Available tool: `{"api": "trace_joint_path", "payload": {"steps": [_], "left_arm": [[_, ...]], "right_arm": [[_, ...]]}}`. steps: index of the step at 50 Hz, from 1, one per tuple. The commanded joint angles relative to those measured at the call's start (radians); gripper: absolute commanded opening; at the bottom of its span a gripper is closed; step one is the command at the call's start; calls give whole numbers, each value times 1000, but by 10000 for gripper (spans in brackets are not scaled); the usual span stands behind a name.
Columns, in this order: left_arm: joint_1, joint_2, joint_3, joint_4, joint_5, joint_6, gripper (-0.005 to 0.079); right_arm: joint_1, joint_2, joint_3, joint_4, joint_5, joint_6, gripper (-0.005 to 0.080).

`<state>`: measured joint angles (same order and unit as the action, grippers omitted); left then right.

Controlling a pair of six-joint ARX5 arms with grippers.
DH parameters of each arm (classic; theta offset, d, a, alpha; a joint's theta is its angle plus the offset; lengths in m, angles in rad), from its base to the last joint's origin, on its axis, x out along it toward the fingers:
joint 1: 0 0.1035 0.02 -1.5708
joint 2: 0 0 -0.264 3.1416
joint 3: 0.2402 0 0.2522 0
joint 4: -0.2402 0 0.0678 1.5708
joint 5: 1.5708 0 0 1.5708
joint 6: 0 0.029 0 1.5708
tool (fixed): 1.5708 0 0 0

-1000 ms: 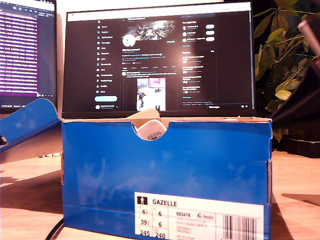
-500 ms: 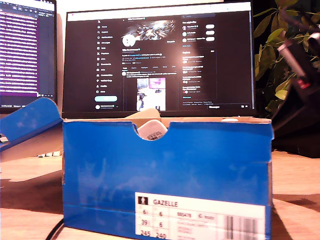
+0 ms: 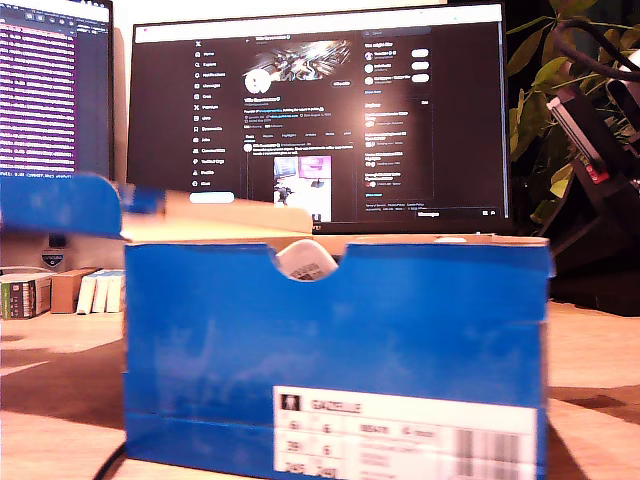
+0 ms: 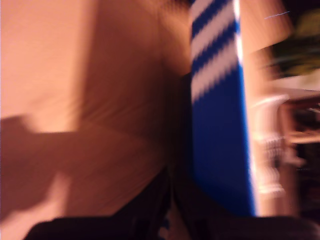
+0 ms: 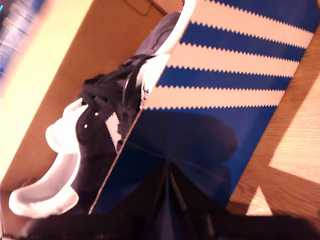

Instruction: Close the blue shoebox by pushing the lid with your left arm and holding the box in place with your right arm

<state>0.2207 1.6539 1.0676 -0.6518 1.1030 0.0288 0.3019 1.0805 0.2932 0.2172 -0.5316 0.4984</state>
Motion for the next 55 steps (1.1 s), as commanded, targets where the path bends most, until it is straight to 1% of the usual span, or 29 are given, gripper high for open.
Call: {"api": "trace_joint_path", "payload": {"steps": [1, 9, 14, 22, 27, 35, 43, 49, 54, 55], "left_arm": [[-13, 8, 30, -27, 35, 5, -19], [-45, 7, 110, -82, 140, 6, -19], [-79, 6, 142, -105, 206, 5, -19], [-158, 6, 190, -119, 325, 5, -19], [-218, 6, 225, -119, 373, 5, -19], [-334, 6, 281, -119, 407, -3, -19], [-479, 6, 320, -118, 437, -12, -19], [-589, 6, 324, -112, 451, -13, -19], [-642, 6, 324, -109, 427, -8, -19], [-650, 6, 324, -109, 413, 18, -19]], "right_arm": [[19, 10, 17, 10, -8, -2, -11], [19, 10, 17, 10, -8, -2, -11], [19, 10, 17, 13, -8, -2, -11], [19, 10, 17, 18, -8, -2, -11], [18, 10, 17, 19, -8, -6, -11], [8, 10, 21, 18, -9, -28, -11], [-33, 10, 55, 5, -29, -28, -11], [-88, 10, 97, -12, -46, -27, -11], [-153, 9, 148, -74, -47, -27, -11], [-166, 9, 159, -91, -47, -27, -11]]}}
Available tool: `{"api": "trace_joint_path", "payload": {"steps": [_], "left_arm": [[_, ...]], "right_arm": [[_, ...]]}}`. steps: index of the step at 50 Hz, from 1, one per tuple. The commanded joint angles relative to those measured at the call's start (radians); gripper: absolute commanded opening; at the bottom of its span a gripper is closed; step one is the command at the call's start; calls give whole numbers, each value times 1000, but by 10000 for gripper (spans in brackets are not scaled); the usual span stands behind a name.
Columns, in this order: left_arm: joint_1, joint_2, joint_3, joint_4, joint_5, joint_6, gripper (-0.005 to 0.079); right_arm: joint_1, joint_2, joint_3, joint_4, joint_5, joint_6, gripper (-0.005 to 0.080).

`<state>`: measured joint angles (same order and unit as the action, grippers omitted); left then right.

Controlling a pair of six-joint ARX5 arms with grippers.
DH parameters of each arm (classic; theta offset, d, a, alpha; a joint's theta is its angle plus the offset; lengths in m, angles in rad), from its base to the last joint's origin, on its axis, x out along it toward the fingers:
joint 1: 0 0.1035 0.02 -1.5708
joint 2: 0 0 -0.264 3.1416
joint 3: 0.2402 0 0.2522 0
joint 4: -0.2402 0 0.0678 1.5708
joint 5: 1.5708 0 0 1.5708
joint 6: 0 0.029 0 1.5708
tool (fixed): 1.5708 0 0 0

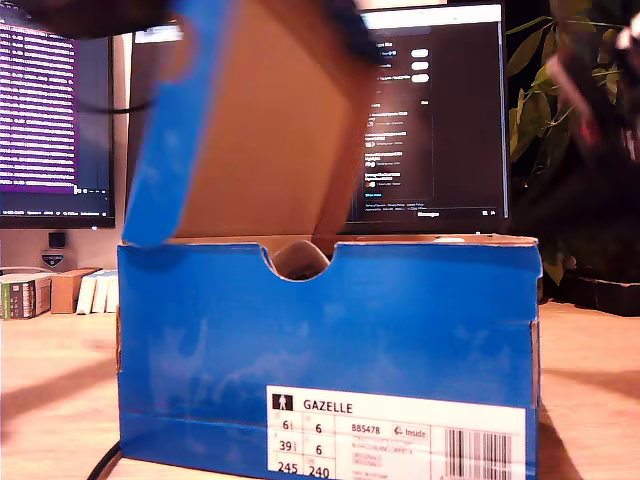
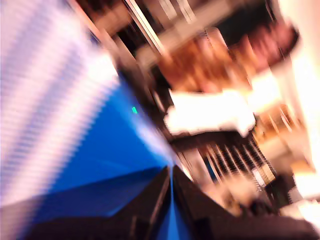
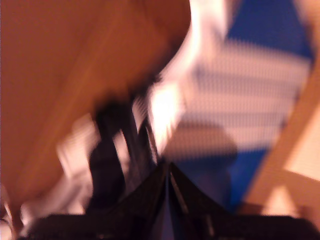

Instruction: Close the blue shoebox by pushing the lid with your left arm and holding the box in place with your right arm

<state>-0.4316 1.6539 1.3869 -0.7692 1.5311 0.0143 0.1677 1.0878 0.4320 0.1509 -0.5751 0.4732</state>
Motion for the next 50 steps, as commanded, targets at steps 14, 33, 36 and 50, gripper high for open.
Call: {"api": "trace_joint_path", "payload": {"steps": [14, 33, 36, 50], "left_arm": [[39, 6, 5, -3, -356, 93, -19], [154, 6, 5, 38, -465, 51, -19], [158, 6, 6, 38, -465, 43, -19], [172, 6, 8, 43, -467, 45, -19]], "right_arm": [[-163, 2, 129, -180, -212, 2, -11], [-16, 2, 133, -277, -346, 10, -11], [6, 2, 133, -291, -310, -5, -11], [72, 13, 133, -403, -99, -137, -11]]}}
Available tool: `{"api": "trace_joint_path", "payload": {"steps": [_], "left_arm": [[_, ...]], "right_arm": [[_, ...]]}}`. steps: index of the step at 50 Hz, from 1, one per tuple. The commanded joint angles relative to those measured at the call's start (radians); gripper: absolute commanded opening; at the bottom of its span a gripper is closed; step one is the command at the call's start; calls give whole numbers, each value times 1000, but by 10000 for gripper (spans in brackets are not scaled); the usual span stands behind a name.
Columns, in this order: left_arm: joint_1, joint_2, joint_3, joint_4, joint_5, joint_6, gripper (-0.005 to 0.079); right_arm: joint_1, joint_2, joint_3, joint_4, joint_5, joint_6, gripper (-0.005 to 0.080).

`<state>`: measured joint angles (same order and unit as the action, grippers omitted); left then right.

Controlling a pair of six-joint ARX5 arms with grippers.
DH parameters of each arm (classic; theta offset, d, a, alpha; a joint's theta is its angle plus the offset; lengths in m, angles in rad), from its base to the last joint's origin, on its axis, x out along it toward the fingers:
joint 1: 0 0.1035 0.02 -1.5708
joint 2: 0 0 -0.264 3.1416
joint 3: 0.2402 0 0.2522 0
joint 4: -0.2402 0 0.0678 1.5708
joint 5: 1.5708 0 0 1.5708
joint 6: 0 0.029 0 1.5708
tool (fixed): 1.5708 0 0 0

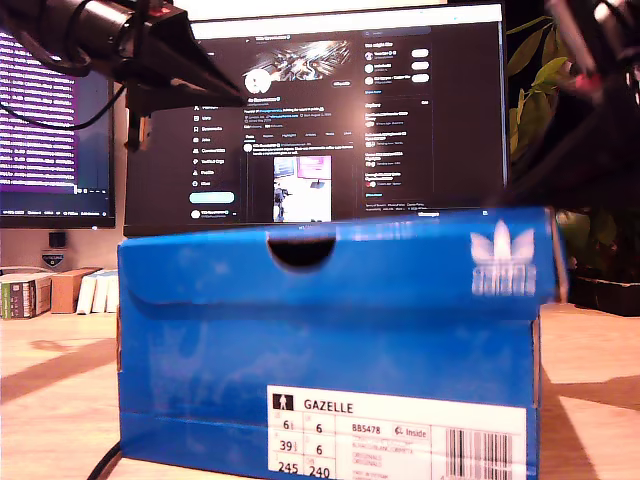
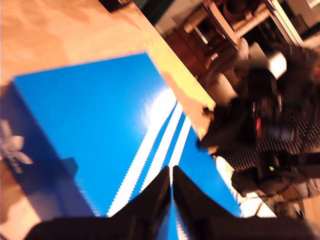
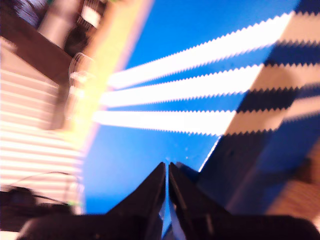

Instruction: Close the blue shoebox by pushing the lid with your left arm and holding the box in place with your right arm

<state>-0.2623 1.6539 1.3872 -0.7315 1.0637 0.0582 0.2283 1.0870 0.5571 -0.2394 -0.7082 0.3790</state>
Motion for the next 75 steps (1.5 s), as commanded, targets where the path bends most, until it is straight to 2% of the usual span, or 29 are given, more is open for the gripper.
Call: {"api": "trace_joint_path", "payload": {"steps": [1, 5, 9, 22, 30, 33, 41, 47, 63, 75], "left_arm": [[4, 6, 7, 6, 1, 1, -19], [6, 6, 7, 5, 1, 1, -19], [10, 6, 7, 5, 1, 2, -19], [12, 6, 8, 8, 2, -3, -19], [14, 6, 8, 53, -4, -5, -19], [20, 6, 8, 64, -33, -5, -19], [27, -6, 8, 72, -191, 32, -19], [48, -24, 8, 92, -249, 42, -19], [131, -97, 8, 119, -329, 75, -19], [168, -138, 8, 119, -359, 100, -19]], "right_arm": [[16, 14, 8, -17, 42, -47, -11], [27, 14, 8, -24, 116, -78, -11], [27, 14, 8, -3, 150, -98, -11], [1, 13, 14, 116, 151, -88, -11], [-8, 13, 14, 194, 155, -88, -11], [-20, 13, 14, 225, 192, -88, -11], [-42, 6, 14, 259, 312, -124, -11], [-79, -18, 14, 258, 378, -184, -11], [-203, -111, 14, 251, 412, -256, -11], [-262, -180, 14, 201, 434, -314, -11]]}}
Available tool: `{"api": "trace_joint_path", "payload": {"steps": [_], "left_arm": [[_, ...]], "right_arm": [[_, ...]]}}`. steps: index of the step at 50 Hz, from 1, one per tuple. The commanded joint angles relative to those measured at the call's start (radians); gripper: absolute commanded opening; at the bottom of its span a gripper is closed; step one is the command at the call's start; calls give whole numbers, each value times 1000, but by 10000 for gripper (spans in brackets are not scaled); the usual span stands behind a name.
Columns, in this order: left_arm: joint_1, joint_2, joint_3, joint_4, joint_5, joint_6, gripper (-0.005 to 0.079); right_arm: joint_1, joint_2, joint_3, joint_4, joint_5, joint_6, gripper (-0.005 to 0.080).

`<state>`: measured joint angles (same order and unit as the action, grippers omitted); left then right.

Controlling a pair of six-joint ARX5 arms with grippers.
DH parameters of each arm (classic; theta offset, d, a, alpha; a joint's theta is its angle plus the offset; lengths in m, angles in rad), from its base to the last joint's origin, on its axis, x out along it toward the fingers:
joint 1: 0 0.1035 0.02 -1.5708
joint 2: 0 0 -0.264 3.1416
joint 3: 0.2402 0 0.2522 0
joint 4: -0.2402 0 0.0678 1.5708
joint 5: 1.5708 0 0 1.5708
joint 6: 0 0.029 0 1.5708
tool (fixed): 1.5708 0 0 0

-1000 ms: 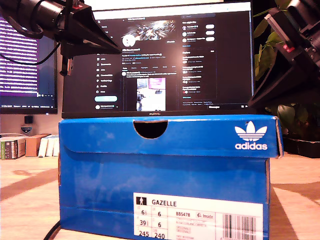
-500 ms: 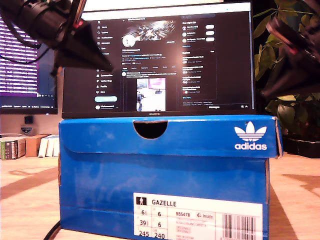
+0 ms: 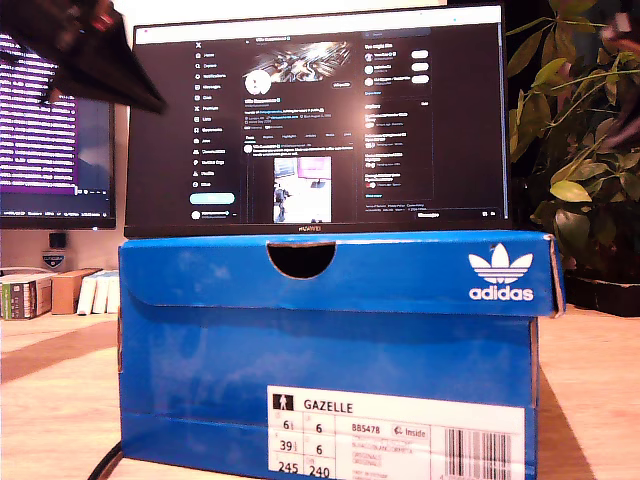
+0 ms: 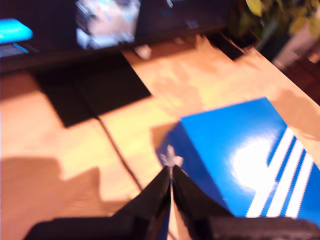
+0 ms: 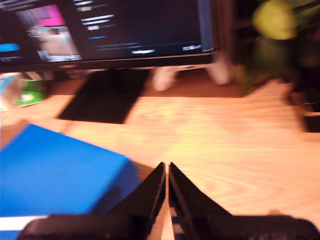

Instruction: Close the blue shoebox by pushing the lid with your left arm and holding the box in place with your right arm

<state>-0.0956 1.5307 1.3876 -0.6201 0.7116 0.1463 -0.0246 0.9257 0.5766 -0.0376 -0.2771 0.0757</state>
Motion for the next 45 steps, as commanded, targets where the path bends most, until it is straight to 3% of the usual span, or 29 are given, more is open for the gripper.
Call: {"api": "trace_joint_path", "payload": {"steps": [1, 17, 45], "left_arm": [[3, -18, 7, 7, -13, 12, -19], [9, -71, -45, 18, -114, 12, -19], [31, -304, -352, 191, -315, -50, -19]], "right_arm": [[-11, -23, -5, -5, 3, -21, -11], [-32, -90, -5, -80, 26, -51, -11], [-32, -174, -6, -149, 44, -77, -11]]}}
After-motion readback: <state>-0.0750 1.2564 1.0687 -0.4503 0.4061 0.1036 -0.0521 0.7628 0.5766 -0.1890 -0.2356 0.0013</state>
